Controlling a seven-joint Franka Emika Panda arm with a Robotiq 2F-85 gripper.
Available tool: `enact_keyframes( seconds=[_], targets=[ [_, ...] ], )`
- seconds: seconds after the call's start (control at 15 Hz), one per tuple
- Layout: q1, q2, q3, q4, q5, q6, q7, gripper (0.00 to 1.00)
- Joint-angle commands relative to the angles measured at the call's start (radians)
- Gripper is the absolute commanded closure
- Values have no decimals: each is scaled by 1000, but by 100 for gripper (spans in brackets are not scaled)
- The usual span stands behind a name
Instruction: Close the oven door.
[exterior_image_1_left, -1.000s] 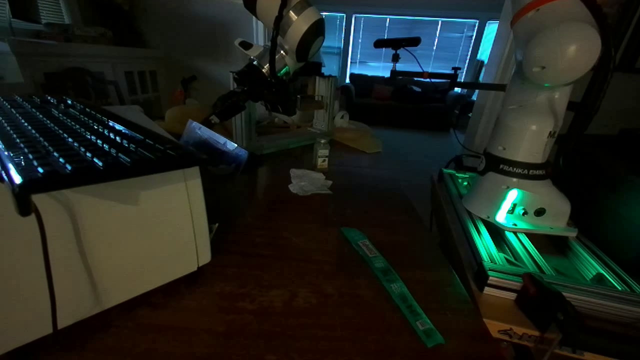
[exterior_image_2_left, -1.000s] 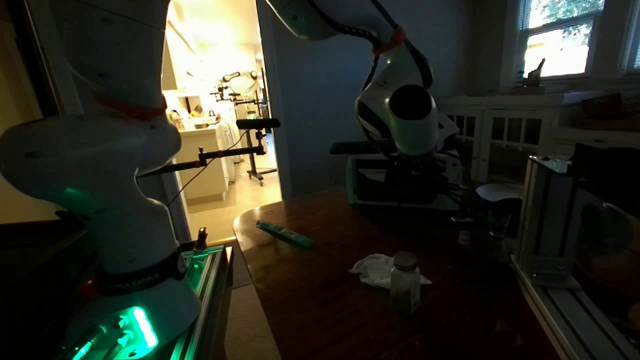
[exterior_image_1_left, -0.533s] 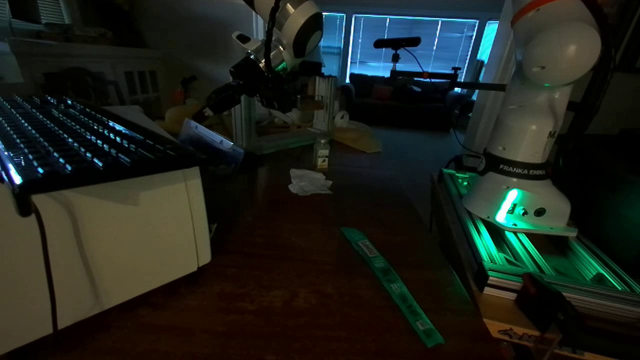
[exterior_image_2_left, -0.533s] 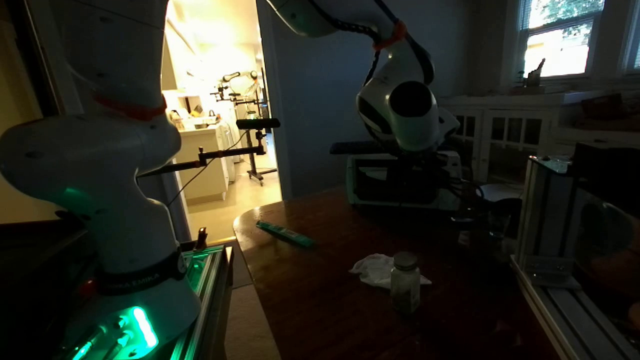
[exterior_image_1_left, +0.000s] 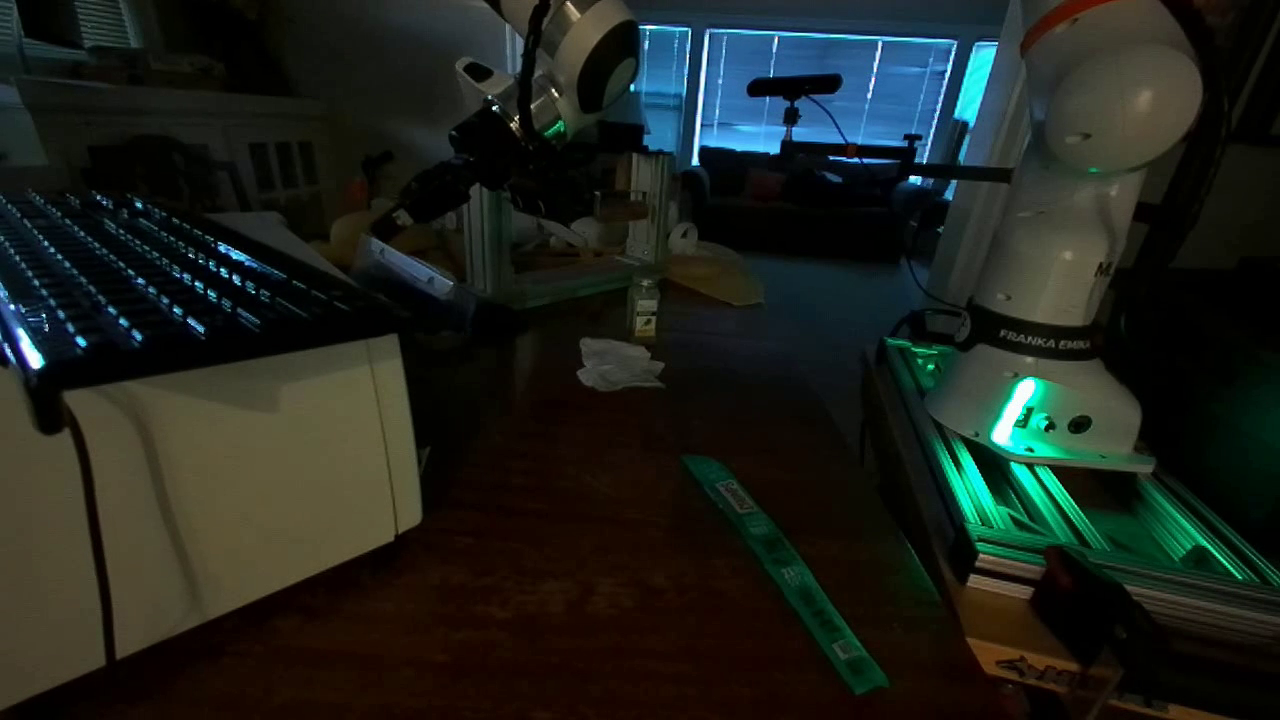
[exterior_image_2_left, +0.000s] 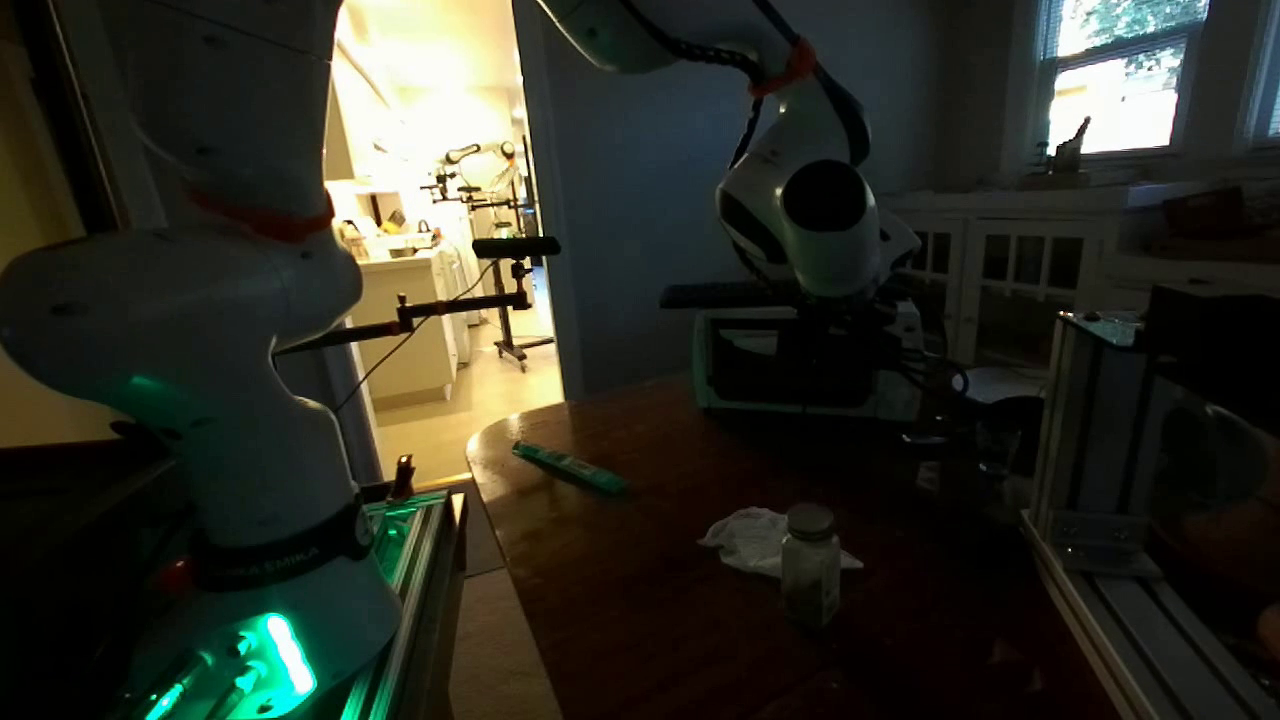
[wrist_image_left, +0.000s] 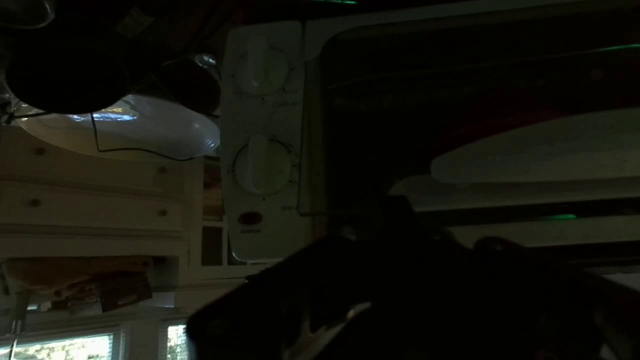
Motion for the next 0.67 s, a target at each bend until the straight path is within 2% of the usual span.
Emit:
enact_keyframes(
  seconds=[0.0,0.6],
  targets=[
    [-4,39,9,32,47,-16,-49,100],
    [17,123,37,113,149,-7,-108,100]
  ],
)
